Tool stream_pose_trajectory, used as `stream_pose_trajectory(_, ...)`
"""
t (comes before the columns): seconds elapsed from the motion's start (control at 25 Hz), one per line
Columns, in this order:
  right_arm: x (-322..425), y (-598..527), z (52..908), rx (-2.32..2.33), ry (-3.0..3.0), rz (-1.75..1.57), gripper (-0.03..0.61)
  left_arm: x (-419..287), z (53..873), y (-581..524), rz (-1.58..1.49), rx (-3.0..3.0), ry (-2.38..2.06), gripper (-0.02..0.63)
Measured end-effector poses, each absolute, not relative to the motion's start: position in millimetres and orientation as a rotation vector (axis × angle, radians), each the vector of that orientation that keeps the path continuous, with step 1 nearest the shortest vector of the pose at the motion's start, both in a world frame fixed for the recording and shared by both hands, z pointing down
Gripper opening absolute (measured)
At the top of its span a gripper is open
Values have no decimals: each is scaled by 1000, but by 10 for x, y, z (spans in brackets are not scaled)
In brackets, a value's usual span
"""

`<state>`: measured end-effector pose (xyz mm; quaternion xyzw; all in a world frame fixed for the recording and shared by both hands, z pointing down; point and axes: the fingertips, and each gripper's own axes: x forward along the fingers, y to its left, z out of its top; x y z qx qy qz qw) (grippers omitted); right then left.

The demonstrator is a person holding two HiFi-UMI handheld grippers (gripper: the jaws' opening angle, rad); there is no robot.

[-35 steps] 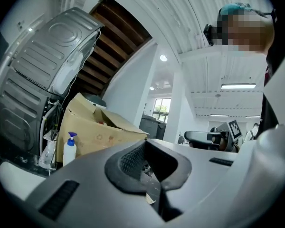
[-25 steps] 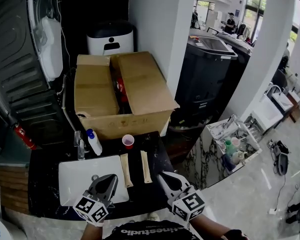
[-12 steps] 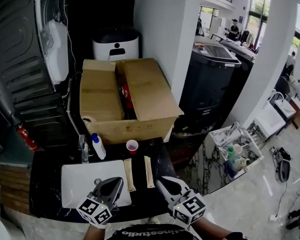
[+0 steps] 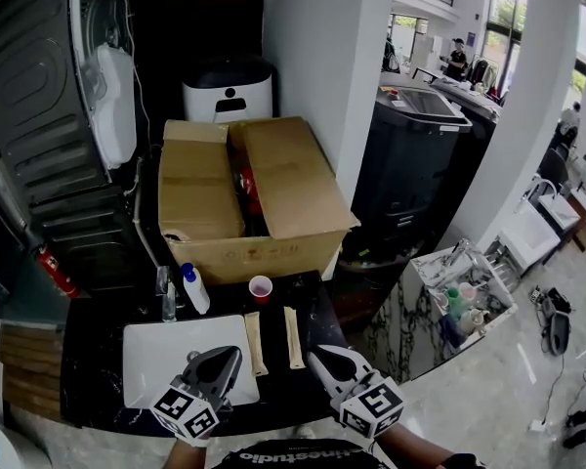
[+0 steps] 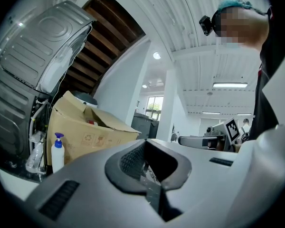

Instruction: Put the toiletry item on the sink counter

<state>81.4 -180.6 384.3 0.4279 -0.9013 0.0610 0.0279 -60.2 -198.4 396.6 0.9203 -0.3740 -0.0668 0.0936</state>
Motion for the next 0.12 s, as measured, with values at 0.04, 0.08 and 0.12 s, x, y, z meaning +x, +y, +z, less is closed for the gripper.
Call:
stream_pose_trajectory(0.04, 815, -1801, 3851, 1319, -2781, 195, 38, -612, 3958, -1988, -197, 2735, -1114, 15)
stream_pose_trajectory(0.08, 817, -1794, 3862, 1317, -2779, 207, 38, -622, 3950, -1992, -197, 2736, -1120, 15)
stream_pose_trajectory(0.12, 820, -1787, 3875, 1314, -2775, 223, 38, -632, 3942, -1996, -197, 2736, -1127, 15)
